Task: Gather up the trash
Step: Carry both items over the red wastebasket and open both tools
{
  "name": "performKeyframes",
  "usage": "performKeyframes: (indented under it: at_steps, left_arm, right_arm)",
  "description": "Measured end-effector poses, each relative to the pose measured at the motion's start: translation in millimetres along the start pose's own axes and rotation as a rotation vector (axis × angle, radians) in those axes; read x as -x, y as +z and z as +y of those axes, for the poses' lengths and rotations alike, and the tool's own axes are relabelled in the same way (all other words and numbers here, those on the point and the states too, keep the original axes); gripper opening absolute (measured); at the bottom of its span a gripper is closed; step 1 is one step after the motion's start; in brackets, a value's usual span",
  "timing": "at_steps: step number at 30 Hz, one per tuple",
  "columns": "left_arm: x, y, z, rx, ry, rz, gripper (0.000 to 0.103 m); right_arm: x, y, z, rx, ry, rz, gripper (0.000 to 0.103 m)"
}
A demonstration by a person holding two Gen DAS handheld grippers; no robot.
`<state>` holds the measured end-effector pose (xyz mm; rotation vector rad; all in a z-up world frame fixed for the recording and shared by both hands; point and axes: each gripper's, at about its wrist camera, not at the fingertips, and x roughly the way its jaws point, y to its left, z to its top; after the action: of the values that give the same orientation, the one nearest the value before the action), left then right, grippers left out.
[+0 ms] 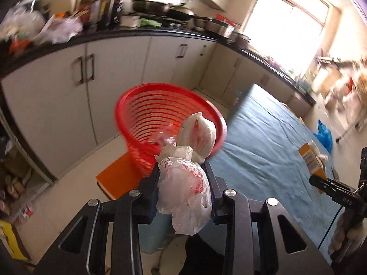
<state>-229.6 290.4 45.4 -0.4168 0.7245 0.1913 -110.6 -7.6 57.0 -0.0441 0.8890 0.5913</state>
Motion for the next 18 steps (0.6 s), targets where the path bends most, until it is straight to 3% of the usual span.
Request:
performKeyframes:
  at_steps: [13,14,15,16,18]
  left_arm:
    - [-43,54,42,0.047,-0.034,0.002,0.034]
    - [-47,58,43,0.049,-0.030,0.000,0.036]
    - [-50,62,45,0.052,-0.025,-0.005,0.038]
    - [-53,65,45,0.053,-0.023,-0.011,0.045]
    - [-55,67,44,0.051,-0.026,-0.018,0.051]
  right_arm:
    - [-100,86,96,-0.059,0.254,0.026,0.051]
    - [-106,90,100,-0.073,0.270,0.013,0.055]
    - [-110,93,101,-0.079,0.282,0.008,0.067]
    - [-115,96,104,-0.084,0.290,0.005,0.072]
    - [-123,98,105,-0.110,0.292,0.001,0.075]
